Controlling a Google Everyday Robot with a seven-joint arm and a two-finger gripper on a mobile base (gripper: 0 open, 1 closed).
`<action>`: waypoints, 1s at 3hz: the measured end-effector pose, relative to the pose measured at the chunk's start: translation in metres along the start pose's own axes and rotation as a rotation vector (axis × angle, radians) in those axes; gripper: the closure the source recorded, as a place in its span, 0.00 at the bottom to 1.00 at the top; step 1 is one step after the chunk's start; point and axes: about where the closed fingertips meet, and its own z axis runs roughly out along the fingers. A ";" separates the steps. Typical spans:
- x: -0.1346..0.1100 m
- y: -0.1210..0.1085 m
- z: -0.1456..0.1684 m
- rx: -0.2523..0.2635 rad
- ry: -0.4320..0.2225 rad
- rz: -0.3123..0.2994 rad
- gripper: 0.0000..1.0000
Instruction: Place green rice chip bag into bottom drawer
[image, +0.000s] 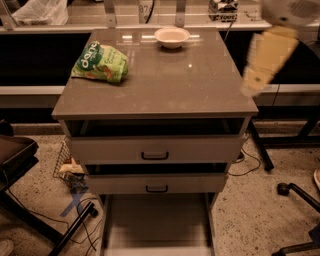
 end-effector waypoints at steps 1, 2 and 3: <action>-0.028 -0.056 0.057 0.038 -0.046 -0.063 0.00; -0.049 -0.093 0.114 0.048 -0.098 -0.079 0.00; -0.049 -0.093 0.114 0.048 -0.098 -0.079 0.00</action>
Offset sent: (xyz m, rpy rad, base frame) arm 0.2128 0.0641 -0.0674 0.0849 -0.1177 0.1448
